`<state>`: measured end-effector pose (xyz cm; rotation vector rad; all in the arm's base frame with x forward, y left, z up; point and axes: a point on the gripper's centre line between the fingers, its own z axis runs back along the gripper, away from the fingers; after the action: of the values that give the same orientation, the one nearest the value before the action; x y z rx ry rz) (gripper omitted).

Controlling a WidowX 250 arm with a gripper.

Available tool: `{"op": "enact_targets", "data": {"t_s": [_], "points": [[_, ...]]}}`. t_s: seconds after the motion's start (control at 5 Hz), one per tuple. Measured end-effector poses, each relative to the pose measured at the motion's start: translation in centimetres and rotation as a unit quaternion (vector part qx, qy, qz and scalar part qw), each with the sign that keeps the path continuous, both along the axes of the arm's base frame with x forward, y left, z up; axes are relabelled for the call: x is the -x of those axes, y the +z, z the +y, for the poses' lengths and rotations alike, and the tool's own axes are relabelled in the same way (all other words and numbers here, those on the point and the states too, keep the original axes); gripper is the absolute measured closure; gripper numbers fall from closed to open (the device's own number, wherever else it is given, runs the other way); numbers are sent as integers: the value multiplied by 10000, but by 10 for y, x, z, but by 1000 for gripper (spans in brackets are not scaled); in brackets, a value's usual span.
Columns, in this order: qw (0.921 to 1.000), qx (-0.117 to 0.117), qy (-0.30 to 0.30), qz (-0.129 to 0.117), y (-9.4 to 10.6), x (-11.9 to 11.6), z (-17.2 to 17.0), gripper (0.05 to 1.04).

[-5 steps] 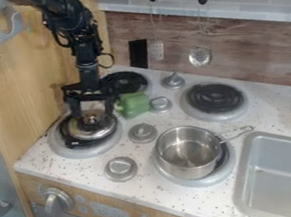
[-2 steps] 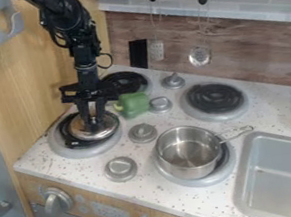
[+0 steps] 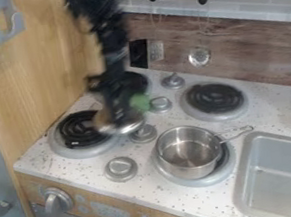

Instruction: Take the silver pot cover from the left of the stove to put over and close the silver pot

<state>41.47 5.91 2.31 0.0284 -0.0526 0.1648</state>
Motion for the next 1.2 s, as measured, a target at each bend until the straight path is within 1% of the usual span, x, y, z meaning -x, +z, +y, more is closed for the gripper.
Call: {"op": "enact_targets", "data": {"t_s": [0.2,0.4,0.6,0.8,1.0,1.2], "points": [[9975,84,-696,36,9,-1,-39,842],[9911,45,-1328,83,9,1,-80,843],[9866,30,-1612,238,-2,13,-103,843],[9850,87,-1691,344,-10,21,-111,843],[9852,130,-1661,411,-17,28,-112,843],[9852,163,-1658,410,-21,30,-114,843]]}}
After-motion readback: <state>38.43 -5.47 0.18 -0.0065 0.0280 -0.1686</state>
